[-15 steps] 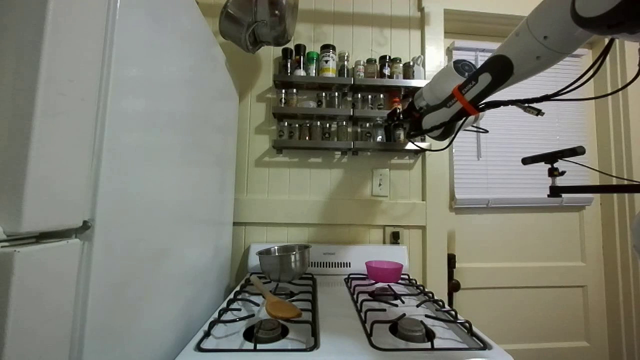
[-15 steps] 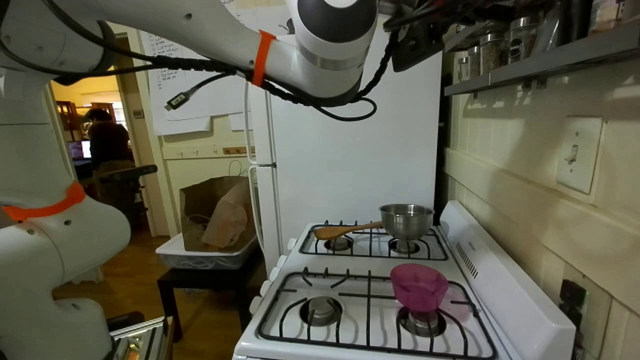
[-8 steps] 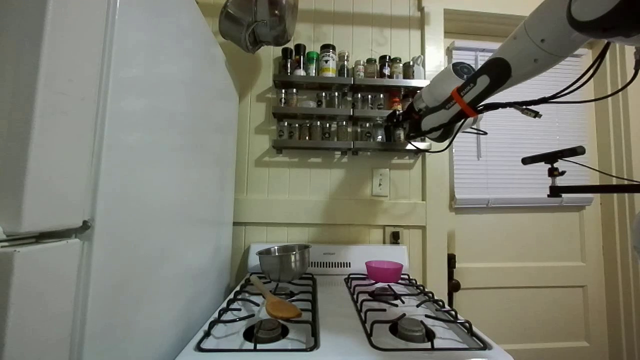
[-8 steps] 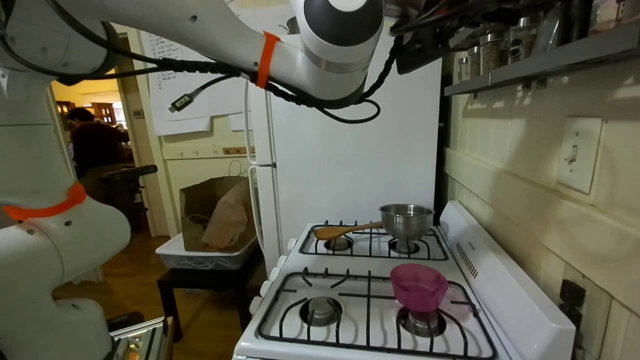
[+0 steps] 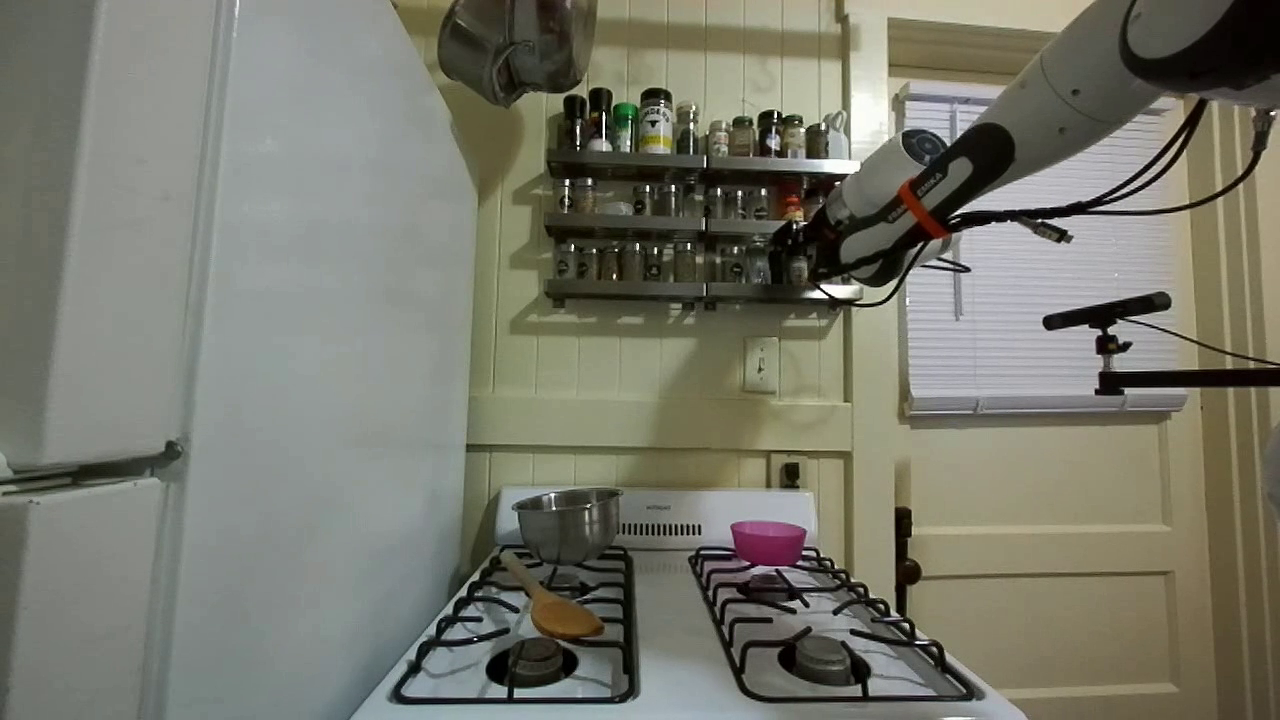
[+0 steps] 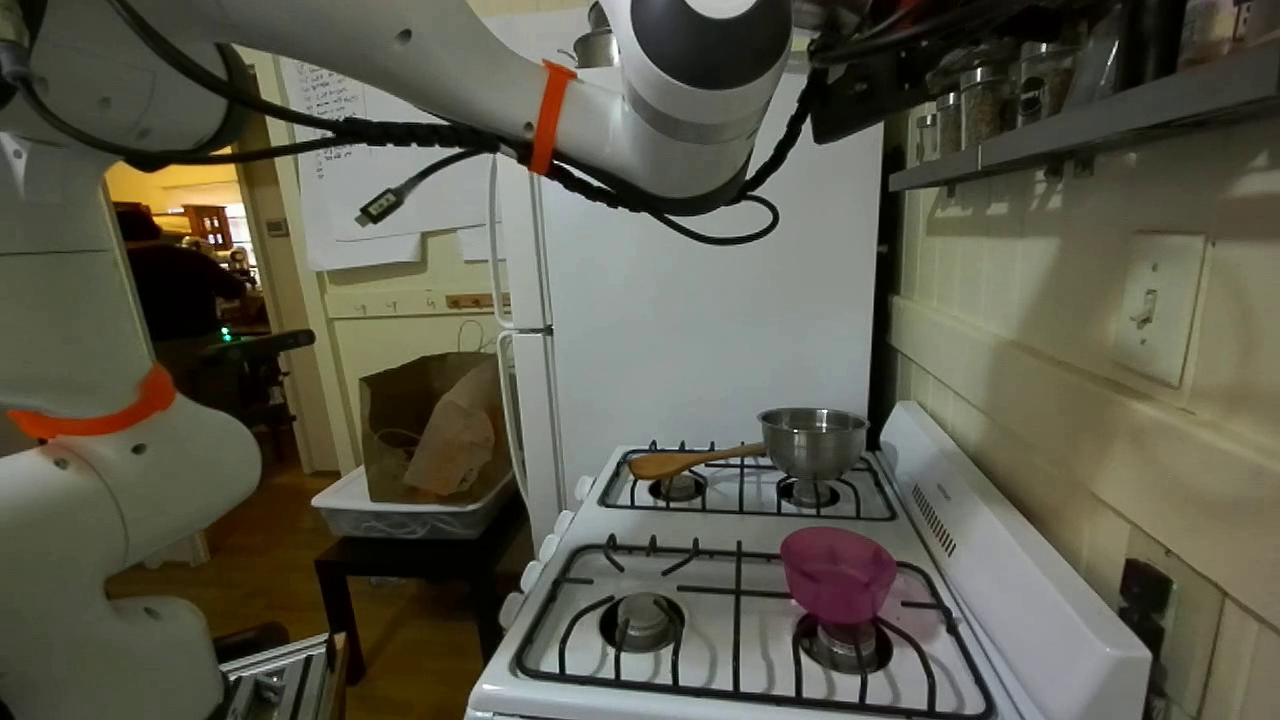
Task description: Move the black bottle from the first shelf to the stove
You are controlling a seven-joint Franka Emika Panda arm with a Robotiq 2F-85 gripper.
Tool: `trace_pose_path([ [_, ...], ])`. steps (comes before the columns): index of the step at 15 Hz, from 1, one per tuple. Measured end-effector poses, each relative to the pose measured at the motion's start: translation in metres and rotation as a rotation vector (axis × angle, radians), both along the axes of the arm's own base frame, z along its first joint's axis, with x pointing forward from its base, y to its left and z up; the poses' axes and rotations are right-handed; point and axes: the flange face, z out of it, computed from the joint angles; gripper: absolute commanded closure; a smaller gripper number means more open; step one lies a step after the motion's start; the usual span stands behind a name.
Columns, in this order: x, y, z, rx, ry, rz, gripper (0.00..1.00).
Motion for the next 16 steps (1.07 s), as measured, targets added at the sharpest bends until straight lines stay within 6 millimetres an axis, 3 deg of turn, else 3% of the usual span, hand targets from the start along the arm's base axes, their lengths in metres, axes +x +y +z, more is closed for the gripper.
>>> trace_pose_path([
  [2,0.005,-0.004,0.000,0.003,-0.005,0.001,0.20],
  [3,0.008,-0.005,-0.001,0.005,-0.006,0.003,0.32],
  [5,0.013,-0.006,-0.003,0.010,-0.007,0.007,0.45],
  [7,0.017,-0.007,-0.004,0.019,-0.009,0.009,0.51],
  [8,0.019,-0.009,-0.005,0.021,-0.010,0.008,0.44],
  [10,0.023,-0.005,-0.005,0.022,-0.011,0.015,0.41],
  [16,0.036,0.011,-0.011,0.020,-0.012,0.047,0.46],
])
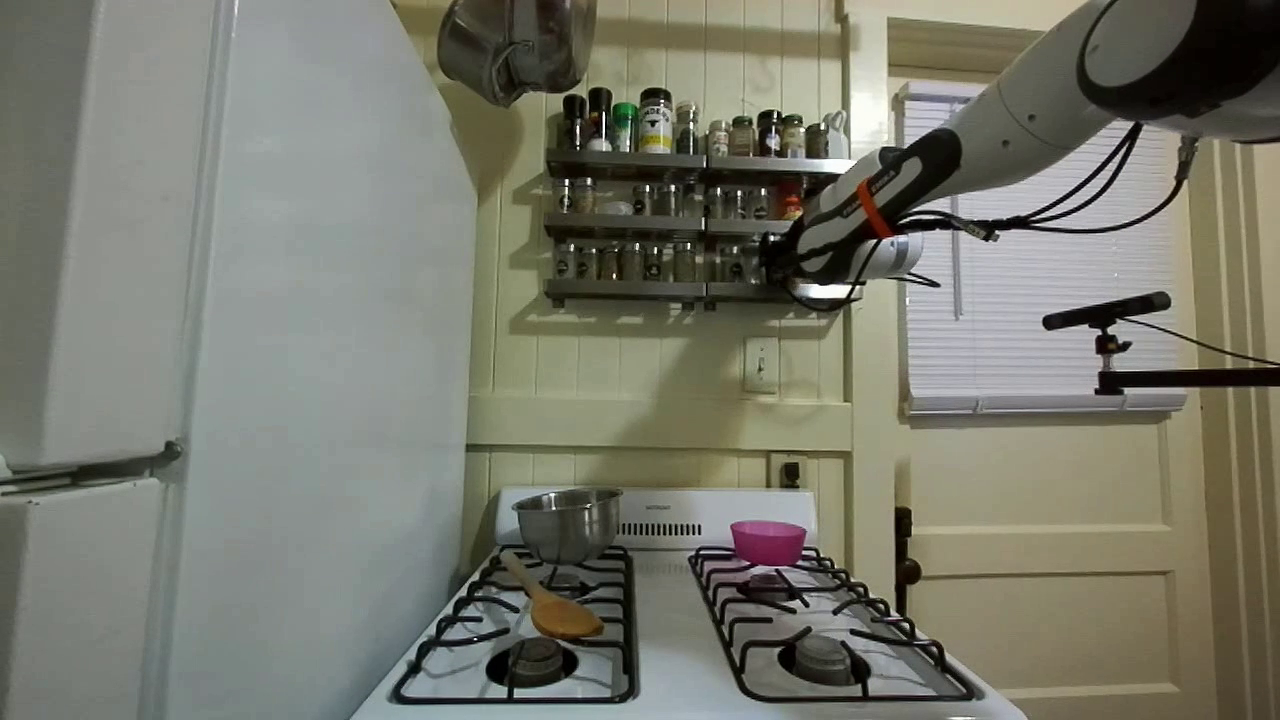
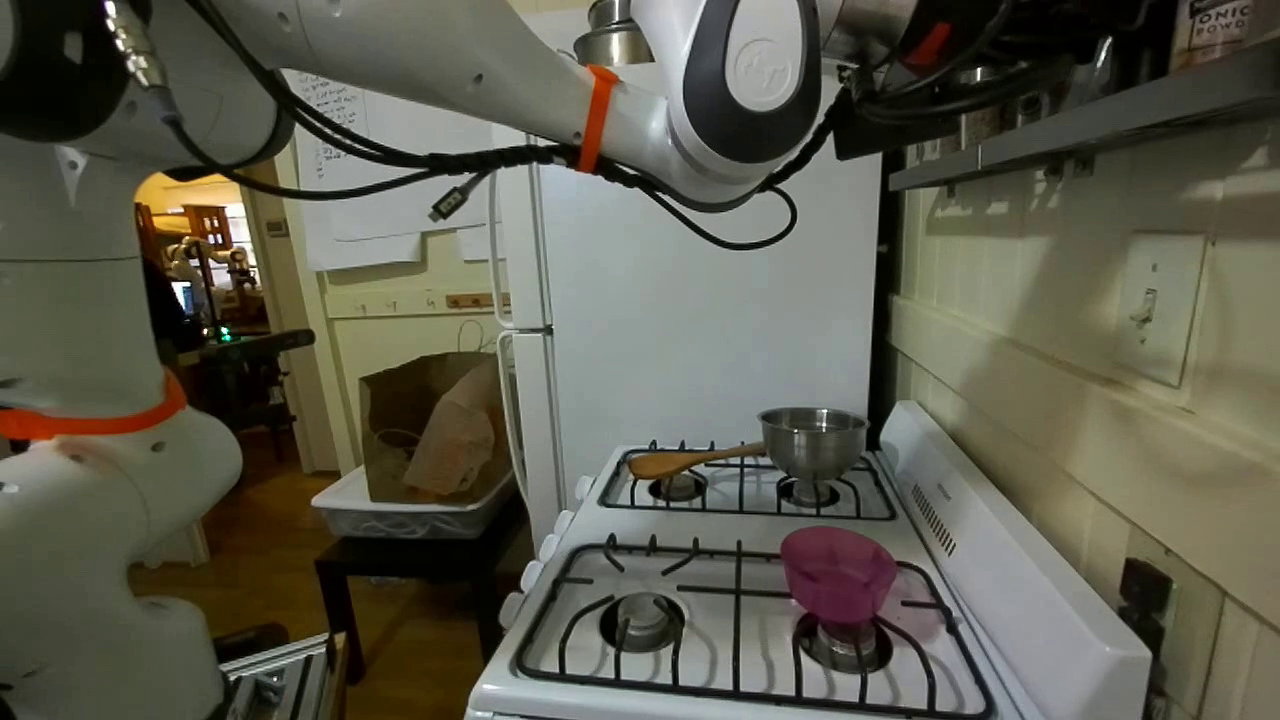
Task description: Move the black bottle from the first shelf to the stove
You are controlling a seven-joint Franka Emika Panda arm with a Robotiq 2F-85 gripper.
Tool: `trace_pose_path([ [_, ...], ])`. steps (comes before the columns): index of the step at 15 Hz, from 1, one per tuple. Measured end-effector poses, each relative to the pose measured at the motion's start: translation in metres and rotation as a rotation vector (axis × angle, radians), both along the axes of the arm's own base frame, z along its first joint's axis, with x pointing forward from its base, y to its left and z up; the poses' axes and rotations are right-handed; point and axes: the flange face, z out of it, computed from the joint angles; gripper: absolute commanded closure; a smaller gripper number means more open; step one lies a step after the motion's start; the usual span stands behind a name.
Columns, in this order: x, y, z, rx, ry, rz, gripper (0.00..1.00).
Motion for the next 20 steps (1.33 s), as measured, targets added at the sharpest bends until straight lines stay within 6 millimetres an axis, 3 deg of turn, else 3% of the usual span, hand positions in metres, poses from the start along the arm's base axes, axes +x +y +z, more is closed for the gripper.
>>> trace_pose_path([
  [4,0.001,0.000,-0.002,-0.004,-0.015,0.004,0.43],
  [9,-0.001,-0.007,0.000,-0.016,-0.046,-0.002,0.49],
  [14,-0.004,-0.018,0.006,-0.027,-0.067,-0.021,0.49],
  [16,-0.003,-0.017,0.006,-0.028,-0.067,-0.019,0.53],
  [20,0.002,-0.012,0.002,-0.025,-0.064,-0.008,0.53],
])
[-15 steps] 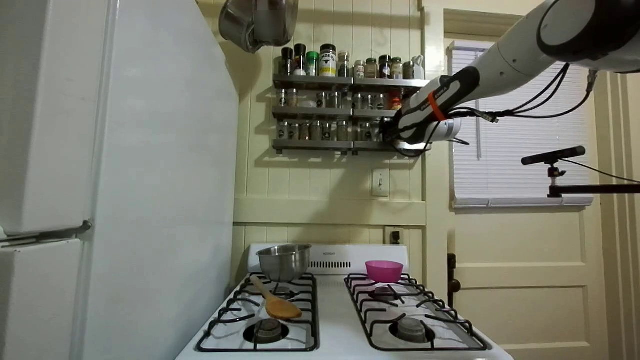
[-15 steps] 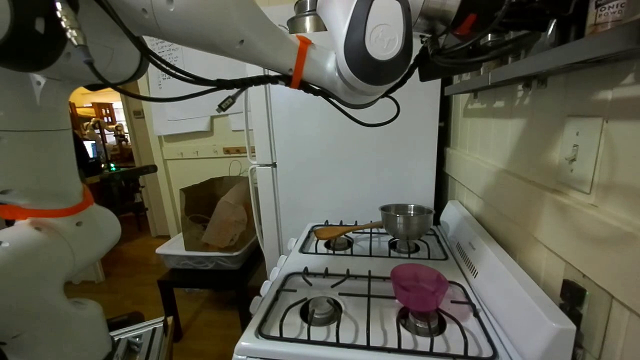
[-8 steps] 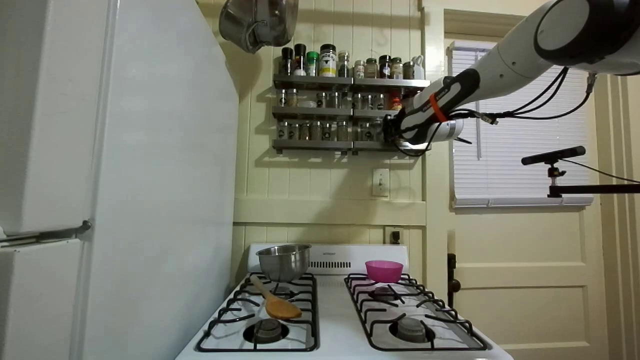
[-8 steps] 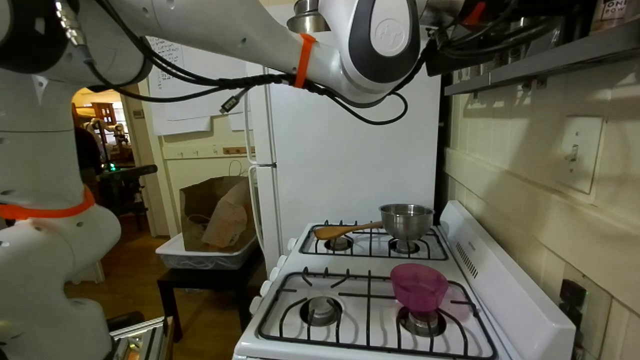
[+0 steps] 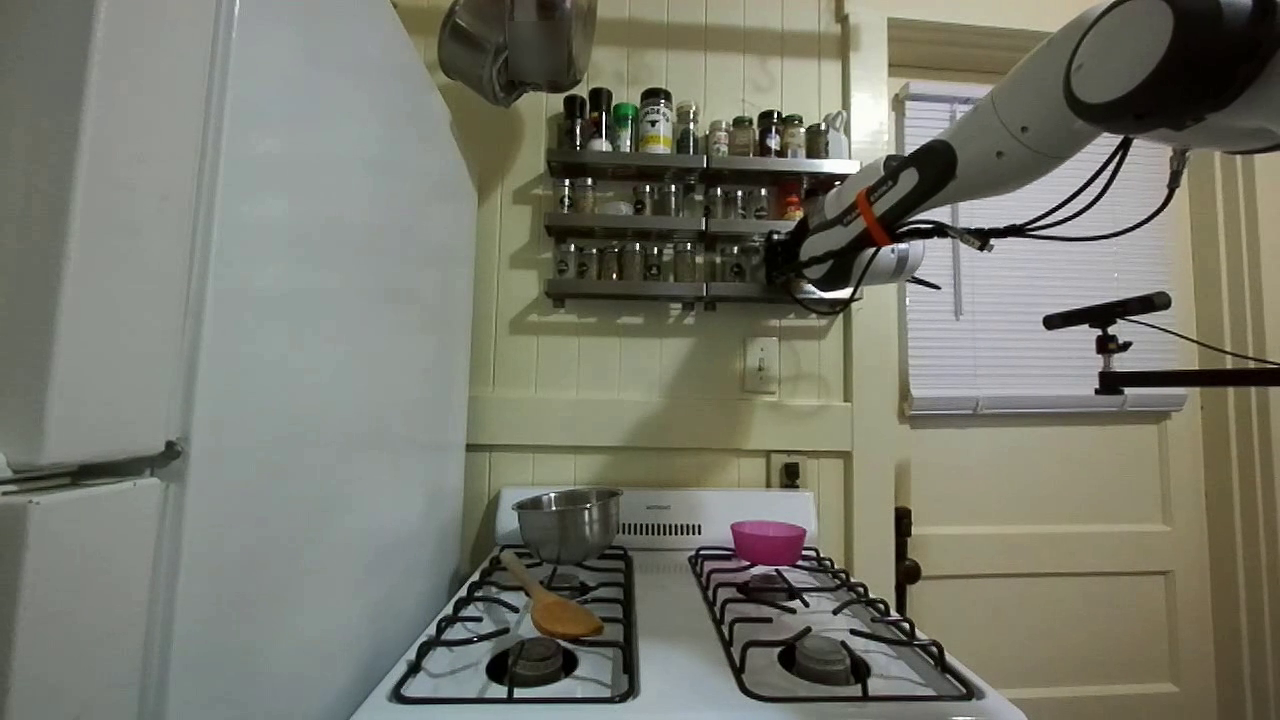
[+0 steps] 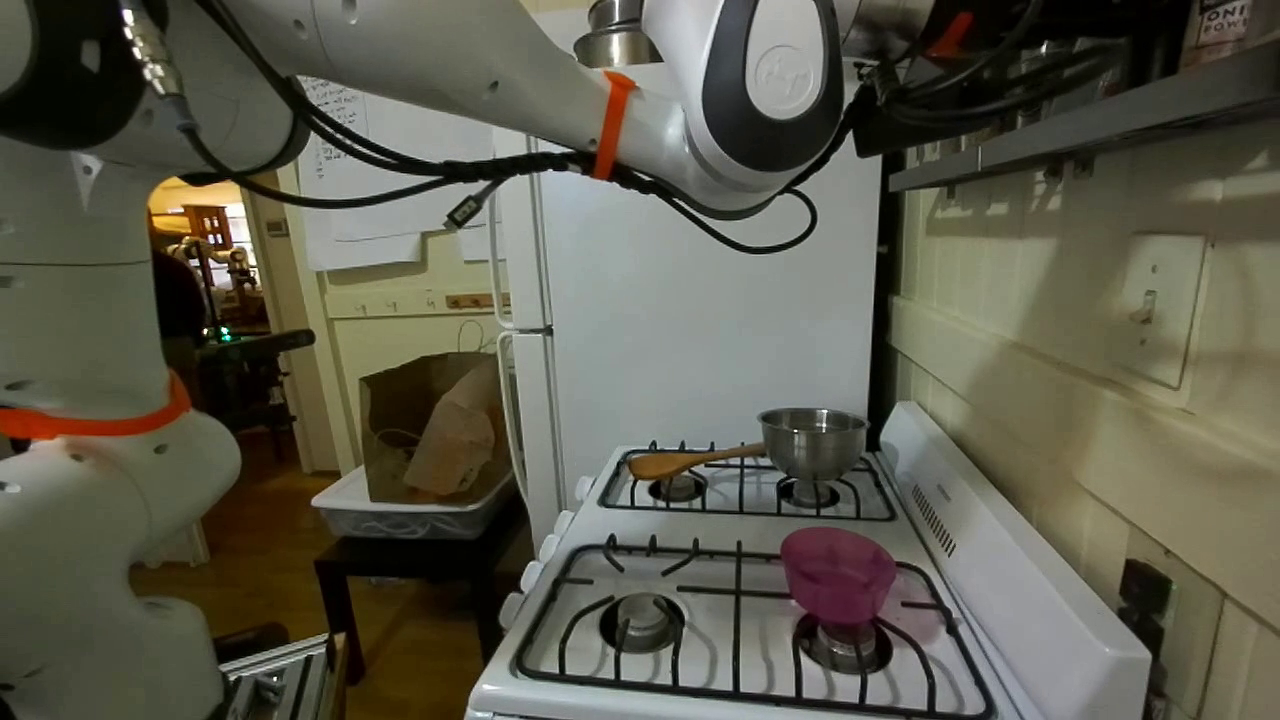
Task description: Move the black bottle from the first shelf to the stove
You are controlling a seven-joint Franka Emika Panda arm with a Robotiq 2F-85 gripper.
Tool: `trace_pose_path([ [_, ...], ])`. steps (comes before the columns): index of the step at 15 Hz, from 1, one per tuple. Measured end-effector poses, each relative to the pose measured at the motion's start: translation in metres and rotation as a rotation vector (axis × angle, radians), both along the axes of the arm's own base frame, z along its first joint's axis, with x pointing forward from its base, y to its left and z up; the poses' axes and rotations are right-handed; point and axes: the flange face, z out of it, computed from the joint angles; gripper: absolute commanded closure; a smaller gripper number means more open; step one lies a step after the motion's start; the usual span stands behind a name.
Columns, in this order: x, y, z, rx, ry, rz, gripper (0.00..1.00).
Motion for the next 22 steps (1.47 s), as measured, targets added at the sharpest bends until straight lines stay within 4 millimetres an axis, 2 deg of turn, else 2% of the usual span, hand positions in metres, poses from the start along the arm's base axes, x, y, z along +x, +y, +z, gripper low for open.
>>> trace_pose_path([
  [2,0.002,0.002,-0.001,-0.002,-0.007,0.006,0.58],
  [3,0.003,0.002,-0.002,-0.004,-0.014,0.008,0.64],
  [7,0.006,0.001,-0.005,-0.011,-0.037,0.014,0.69],
  [8,0.007,0.001,-0.006,-0.013,-0.041,0.015,0.73],
  [9,0.008,0.001,-0.007,-0.014,-0.045,0.016,0.83],
  [15,0.011,0.001,-0.008,-0.016,-0.053,0.020,0.85],
  [19,0.011,0.008,-0.004,-0.016,-0.058,0.031,0.96],
  [20,0.010,0.011,-0.002,-0.017,-0.060,0.036,0.94],
  [21,0.010,0.015,0.000,-0.018,-0.064,0.041,0.99],
  [22,0.010,0.018,0.002,-0.020,-0.066,0.046,1.00],
])
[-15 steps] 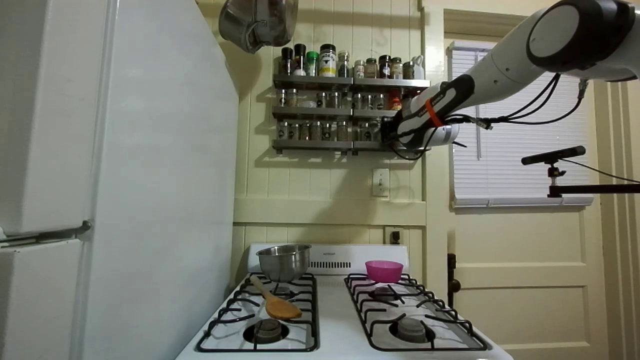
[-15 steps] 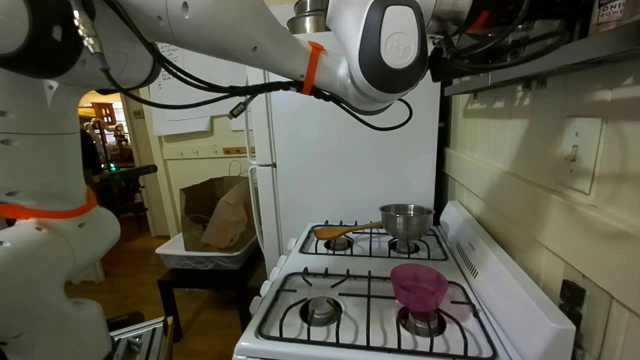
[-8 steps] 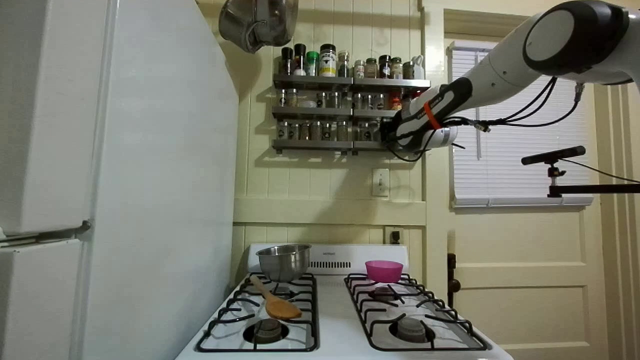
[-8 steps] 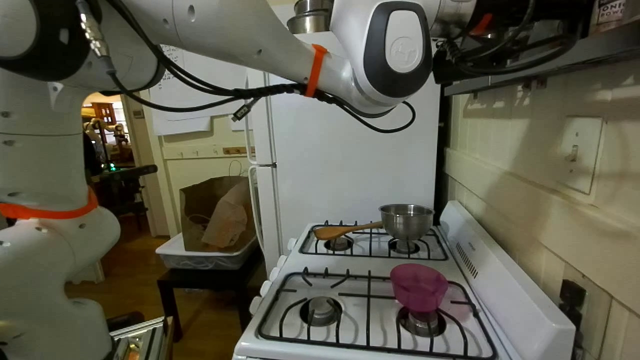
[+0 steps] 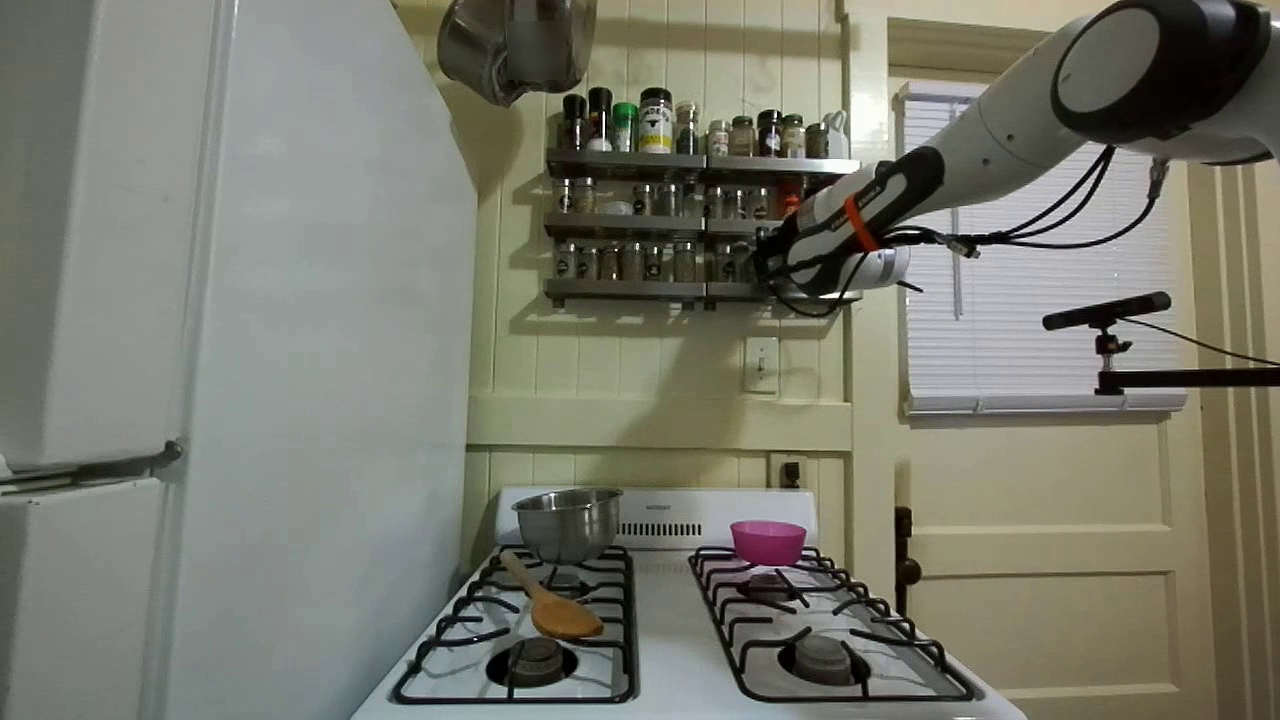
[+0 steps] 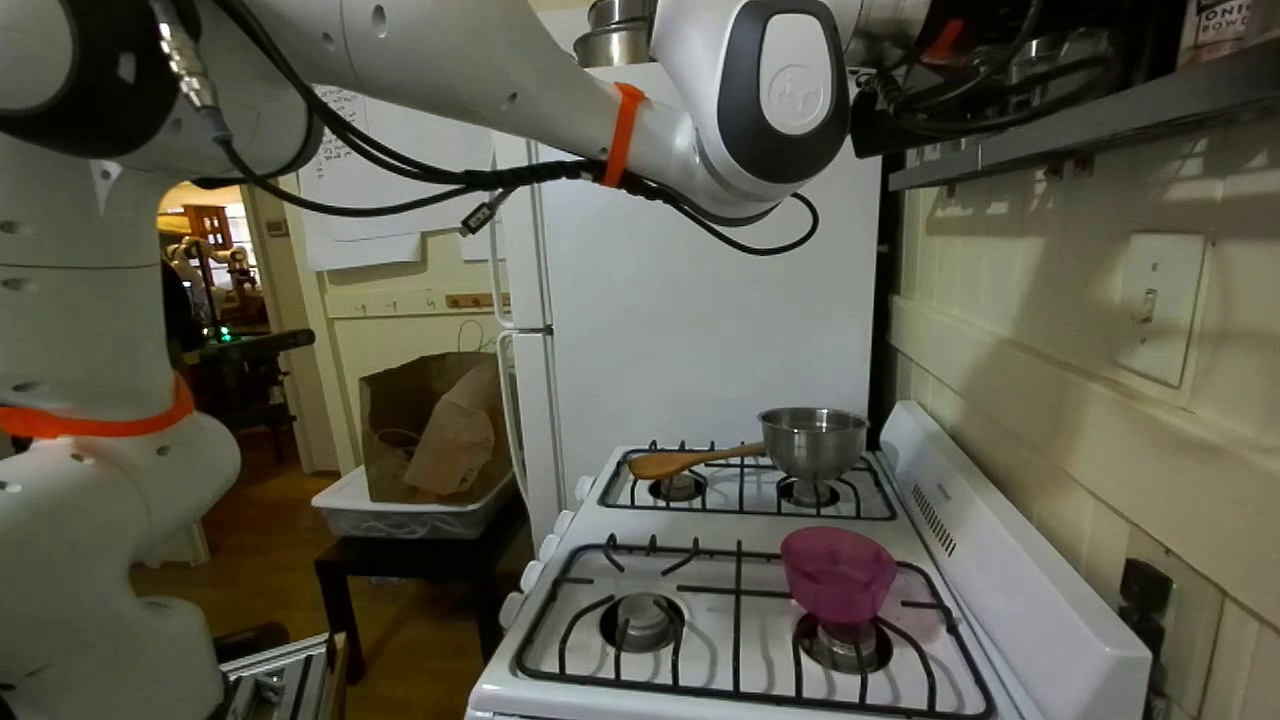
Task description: Move the black bottle from the first shelf to the stove
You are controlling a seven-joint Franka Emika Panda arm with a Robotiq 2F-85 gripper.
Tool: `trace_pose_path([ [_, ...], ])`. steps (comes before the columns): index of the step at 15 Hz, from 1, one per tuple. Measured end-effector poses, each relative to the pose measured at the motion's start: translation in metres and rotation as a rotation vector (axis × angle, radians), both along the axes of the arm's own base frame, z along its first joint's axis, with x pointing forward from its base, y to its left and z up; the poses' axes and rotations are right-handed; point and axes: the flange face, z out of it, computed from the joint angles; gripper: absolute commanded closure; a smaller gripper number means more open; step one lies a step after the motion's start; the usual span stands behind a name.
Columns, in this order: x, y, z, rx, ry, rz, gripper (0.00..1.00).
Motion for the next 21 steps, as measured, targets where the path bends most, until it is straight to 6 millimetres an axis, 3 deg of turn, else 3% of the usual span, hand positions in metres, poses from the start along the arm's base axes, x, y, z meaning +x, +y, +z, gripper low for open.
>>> trace_pose_path([
  [7,-0.001,0.003,0.000,-0.005,0.003,0.004,1.00],
  [9,-0.004,-0.002,-0.001,-0.007,0.008,-0.006,0.73],
  [12,-0.007,-0.005,0.001,-0.005,0.019,-0.015,0.51],
  [17,-0.010,0.008,0.004,0.000,0.031,0.000,0.13],
  [19,-0.011,0.009,0.005,0.006,0.053,-0.003,0.01],
  [21,-0.014,0.006,0.005,0.013,0.078,-0.014,0.00],
])
